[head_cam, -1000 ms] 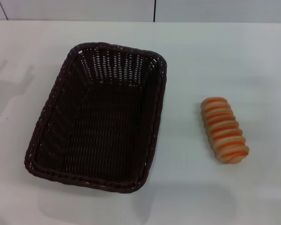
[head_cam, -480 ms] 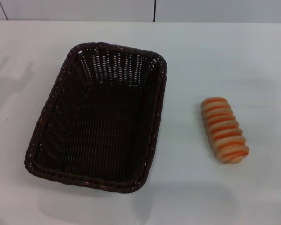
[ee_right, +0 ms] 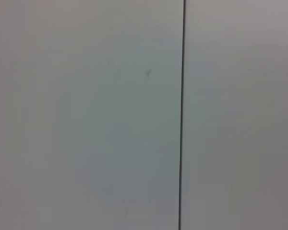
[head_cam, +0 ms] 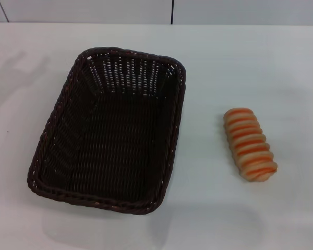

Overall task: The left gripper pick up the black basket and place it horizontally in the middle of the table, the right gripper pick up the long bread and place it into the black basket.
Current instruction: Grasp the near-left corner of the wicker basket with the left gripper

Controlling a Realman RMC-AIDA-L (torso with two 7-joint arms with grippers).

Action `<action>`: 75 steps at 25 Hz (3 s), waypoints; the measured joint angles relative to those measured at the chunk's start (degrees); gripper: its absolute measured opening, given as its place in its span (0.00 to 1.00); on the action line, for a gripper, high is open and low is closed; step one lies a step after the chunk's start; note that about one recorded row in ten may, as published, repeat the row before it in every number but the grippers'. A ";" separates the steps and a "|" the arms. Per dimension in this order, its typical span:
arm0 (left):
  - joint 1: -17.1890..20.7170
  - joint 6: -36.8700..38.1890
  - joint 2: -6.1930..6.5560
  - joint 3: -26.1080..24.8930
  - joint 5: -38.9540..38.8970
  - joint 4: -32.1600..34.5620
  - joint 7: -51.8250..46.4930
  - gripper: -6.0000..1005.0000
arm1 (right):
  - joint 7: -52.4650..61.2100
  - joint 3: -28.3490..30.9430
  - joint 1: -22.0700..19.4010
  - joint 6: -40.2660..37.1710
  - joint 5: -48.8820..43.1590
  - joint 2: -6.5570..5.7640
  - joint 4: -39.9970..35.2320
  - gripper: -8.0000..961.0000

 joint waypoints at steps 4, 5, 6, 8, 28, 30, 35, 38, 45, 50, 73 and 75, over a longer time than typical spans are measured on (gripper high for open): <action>-0.16 -2.23 0.67 0.11 8.08 -7.86 -11.91 0.81 | 0.00 0.07 -0.04 0.03 0.49 0.01 0.17 0.84; -0.71 -4.00 0.93 0.08 12.13 -11.23 -16.64 0.81 | 0.00 0.12 -0.03 0.03 0.74 0.02 0.31 0.84; -1.10 -5.26 1.09 0.07 14.42 -13.10 -19.30 0.81 | -0.01 0.14 -0.03 0.03 0.77 0.02 0.36 0.84; -2.22 -8.23 1.47 0.07 19.03 -16.65 -24.07 0.81 | -0.01 0.15 -0.03 0.03 0.77 0.02 0.39 0.84; -17.95 -25.33 0.65 12.57 59.58 -26.62 -44.47 0.77 | -0.01 0.25 0.27 0.03 0.78 -0.08 0.35 0.84; -19.17 -25.78 0.39 14.20 60.72 -24.77 -44.39 0.77 | -0.01 0.25 0.22 -0.03 0.78 -0.08 0.27 0.84; -20.55 -25.96 -0.73 16.57 63.50 -21.68 -44.63 0.76 | -0.02 0.40 -0.03 -0.21 0.77 -0.07 0.24 0.84; -21.11 -26.00 -1.13 17.38 65.00 -20.39 -44.58 0.76 | -0.01 0.47 -0.08 -0.24 0.77 -0.08 0.29 0.84; -21.79 -25.51 -1.34 19.19 66.65 -16.37 -44.65 0.76 | -0.02 0.51 -0.18 -0.29 0.76 -0.08 0.44 0.84; -21.85 -25.22 -1.41 19.22 66.74 -14.62 -44.59 0.76 | -0.03 0.43 -0.18 -0.29 0.76 -0.08 0.53 0.84; -21.90 -22.41 -1.42 19.22 66.63 -7.56 -44.01 0.76 | -0.04 -0.10 -0.26 -0.33 0.76 0.02 1.58 0.84; -21.90 -22.02 -1.42 19.22 66.56 -6.20 -43.79 0.76 | -0.04 -0.11 -0.26 -0.25 0.76 0.02 1.68 0.84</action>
